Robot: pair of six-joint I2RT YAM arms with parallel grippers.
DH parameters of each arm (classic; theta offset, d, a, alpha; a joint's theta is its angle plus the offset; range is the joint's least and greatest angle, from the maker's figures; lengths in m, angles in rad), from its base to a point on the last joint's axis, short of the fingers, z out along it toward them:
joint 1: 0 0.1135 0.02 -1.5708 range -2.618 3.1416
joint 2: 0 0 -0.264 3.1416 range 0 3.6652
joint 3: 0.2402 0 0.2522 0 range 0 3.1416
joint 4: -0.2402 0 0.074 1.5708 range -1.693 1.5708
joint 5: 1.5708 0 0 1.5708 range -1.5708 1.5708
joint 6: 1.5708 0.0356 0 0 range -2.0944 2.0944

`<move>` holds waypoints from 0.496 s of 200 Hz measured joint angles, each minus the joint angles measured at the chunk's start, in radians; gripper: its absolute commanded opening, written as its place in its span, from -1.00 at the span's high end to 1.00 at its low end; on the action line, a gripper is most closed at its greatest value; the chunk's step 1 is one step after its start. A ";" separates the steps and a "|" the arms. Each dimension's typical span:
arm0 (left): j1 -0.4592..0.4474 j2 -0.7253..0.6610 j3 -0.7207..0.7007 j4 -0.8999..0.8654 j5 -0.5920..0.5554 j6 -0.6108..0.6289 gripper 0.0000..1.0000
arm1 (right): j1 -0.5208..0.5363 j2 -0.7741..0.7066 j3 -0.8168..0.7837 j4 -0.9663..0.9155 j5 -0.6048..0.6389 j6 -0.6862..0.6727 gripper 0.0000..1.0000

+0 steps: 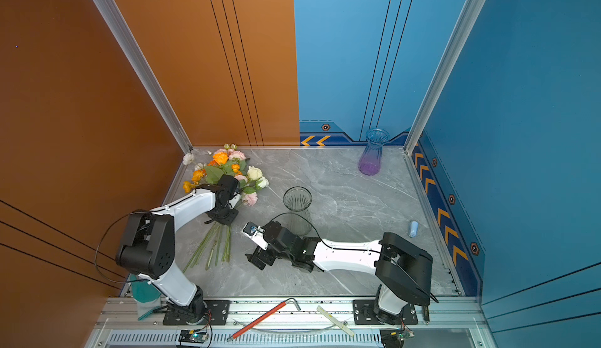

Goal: Arrange flowers in a vase
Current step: Pick up the flower from the flowers.

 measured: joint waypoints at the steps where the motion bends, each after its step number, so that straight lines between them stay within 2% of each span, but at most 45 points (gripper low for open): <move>1: 0.000 0.000 0.000 0.000 0.000 -0.001 0.74 | 0.000 0.000 0.000 0.000 0.000 0.000 -0.99; 33: 0.000 -0.011 0.000 0.000 0.001 0.014 0.84 | -0.005 0.000 -0.001 0.002 -0.004 0.000 -0.99; 66: 0.000 -0.085 -0.002 -0.001 0.013 0.029 1.00 | -0.020 0.000 -0.007 0.007 -0.008 0.000 -0.99; 99: 0.000 -0.187 -0.002 -0.020 0.071 0.028 1.00 | -0.042 -0.007 -0.035 0.029 -0.008 0.008 -1.00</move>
